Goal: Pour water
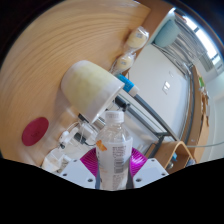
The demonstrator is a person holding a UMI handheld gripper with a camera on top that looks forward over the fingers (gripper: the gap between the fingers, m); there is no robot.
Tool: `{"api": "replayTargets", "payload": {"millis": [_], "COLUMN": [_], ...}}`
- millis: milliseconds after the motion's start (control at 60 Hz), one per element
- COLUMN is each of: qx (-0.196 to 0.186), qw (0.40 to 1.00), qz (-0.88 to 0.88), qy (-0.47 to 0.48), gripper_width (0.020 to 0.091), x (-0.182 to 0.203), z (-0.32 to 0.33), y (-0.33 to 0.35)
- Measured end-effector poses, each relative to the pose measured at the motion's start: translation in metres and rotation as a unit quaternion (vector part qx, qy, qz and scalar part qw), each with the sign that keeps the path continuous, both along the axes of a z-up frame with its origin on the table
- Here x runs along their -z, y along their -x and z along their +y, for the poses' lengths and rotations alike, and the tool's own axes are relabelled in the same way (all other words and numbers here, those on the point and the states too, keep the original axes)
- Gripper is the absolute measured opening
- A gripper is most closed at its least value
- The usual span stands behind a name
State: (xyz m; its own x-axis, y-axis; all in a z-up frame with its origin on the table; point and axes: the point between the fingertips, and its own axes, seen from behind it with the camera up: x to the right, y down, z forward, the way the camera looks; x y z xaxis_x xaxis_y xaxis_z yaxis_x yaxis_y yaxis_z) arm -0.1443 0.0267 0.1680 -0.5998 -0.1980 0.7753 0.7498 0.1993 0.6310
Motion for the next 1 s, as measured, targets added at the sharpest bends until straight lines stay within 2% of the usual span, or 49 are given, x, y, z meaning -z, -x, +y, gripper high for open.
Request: {"api": "replayTargets", "payload": {"millis": [150,383,467,567,683,783,850,917,1000], "qx": [-0.003,-0.003,0.001,0.009,0.029,0.017,0.009,0.017,0.016], "qw": [1.000,1.000,0.998,0.971,0.871,0.747,0.659,0.576,0.502], "qz": [-0.029,-0.002,0.070,0.237,0.479,0.641,0.721,0.779,0.818], "qy": [-0.009,-0.010,0.005,0.042,0.106,0.174,0.215,0.247,0.280], "gripper_width": [0.0375,0.0376,0.0377,0.0376,0.0389,0.0389,0.0389,0.0386,0.0387], "x": [0.009,0.002,-0.011,-0.034,-0.043,-0.051,-0.046,-0.029,-0.015], "z": [0.000,0.001,0.003,0.004,0.001,-0.004,-0.007,-0.010,-0.007], "y": [0.012,0.010,0.001,-0.019,-0.040,-0.055,-0.059,-0.056,-0.062]}}
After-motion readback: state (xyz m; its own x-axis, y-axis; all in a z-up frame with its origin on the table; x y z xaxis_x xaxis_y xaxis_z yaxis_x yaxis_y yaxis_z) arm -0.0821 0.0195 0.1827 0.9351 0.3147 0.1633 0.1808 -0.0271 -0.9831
